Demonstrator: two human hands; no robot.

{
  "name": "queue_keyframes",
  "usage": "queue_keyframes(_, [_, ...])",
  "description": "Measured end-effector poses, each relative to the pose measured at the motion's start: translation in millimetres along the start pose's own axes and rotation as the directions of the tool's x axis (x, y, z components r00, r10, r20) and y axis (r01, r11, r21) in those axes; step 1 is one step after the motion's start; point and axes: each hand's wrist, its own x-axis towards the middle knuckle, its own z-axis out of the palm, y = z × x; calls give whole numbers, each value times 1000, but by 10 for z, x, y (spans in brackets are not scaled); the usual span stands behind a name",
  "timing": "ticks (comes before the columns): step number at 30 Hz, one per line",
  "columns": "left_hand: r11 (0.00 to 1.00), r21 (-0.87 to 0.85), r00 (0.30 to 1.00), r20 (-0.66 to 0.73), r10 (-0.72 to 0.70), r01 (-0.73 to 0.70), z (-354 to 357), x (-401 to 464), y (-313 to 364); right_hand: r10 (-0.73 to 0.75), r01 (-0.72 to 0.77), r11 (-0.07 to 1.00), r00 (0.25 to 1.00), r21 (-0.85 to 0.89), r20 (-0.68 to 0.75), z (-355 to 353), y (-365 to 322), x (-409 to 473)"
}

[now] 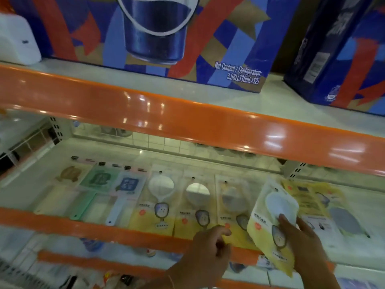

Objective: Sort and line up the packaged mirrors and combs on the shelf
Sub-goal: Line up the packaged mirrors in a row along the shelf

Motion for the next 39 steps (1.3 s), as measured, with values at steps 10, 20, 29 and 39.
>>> queue_keyframes(10, [785, 611, 965, -130, 228, -104, 690, 766, -159, -44, 87, 942, 990, -325, 137, -389, 346, 859])
queue_keyframes(20, [560, 829, 980, -110, 164, 0, 837, 811, -264, -211, 307, 695, 952, -651, 223, -278, 331, 1310])
queue_keyframes(29, [584, 812, 978, -125, 167, 4, 863, 793, -271, -357, 620, 268, 775, -738, 522, -291, 614, 1177])
queue_keyframes(39, [595, 803, 975, -144, 167, 16, 870, 810, -297, -310, 572, 267, 813, -776, 493, -278, 613, 1045])
